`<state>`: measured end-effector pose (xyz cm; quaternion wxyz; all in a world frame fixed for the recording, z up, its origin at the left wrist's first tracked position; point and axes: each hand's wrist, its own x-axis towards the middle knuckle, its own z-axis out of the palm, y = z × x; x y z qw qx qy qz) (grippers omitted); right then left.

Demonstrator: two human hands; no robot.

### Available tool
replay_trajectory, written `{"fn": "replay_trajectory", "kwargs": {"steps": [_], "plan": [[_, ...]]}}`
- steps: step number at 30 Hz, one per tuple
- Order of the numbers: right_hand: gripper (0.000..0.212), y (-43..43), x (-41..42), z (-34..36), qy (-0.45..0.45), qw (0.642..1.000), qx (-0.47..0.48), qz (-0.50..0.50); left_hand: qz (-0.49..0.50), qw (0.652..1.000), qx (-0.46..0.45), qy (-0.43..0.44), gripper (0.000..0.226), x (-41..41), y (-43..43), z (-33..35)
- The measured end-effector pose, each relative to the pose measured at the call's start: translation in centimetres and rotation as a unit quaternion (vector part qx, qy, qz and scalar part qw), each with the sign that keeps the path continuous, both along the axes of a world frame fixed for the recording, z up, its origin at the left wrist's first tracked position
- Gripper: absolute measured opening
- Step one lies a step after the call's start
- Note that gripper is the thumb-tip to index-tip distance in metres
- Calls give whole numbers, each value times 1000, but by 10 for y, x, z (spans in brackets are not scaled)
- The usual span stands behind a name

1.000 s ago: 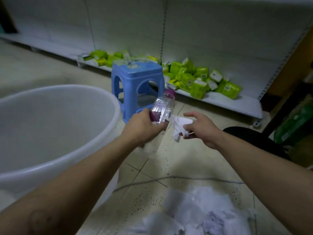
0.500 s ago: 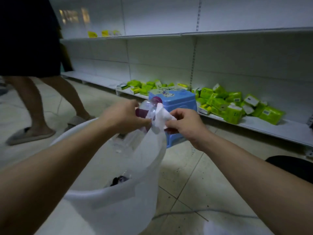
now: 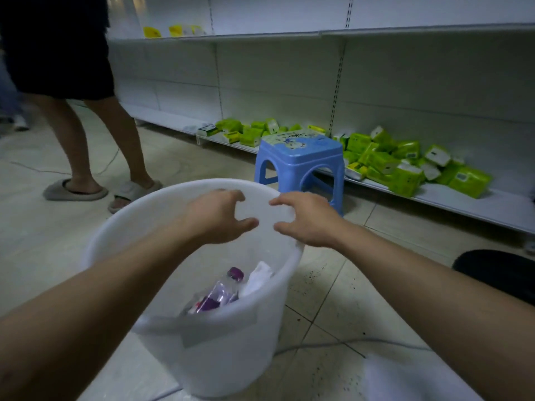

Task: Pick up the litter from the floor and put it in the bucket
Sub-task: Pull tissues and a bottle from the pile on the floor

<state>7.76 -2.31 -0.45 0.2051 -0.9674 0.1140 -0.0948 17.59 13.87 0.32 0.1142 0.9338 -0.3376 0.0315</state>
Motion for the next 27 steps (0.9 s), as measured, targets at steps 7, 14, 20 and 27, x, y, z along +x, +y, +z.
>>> {"fn": "replay_trajectory", "kwargs": {"steps": [7,14,20,27], "plan": [[69,-77,-53,10,61,997,-7,-51,-235,968,-52,-69,54,-68,-83,8],[69,-145,-156,-21,158,981,-57,-99,-339,937,38,-74,53,-135,-145,-36],[69,-181,-257,-127,242,957,53,-154,-339,930,141,32,56,-190,-172,-132],[61,-187,-306,-234,296,923,112,-220,-242,926,186,223,58,-236,-188,-235]]}}
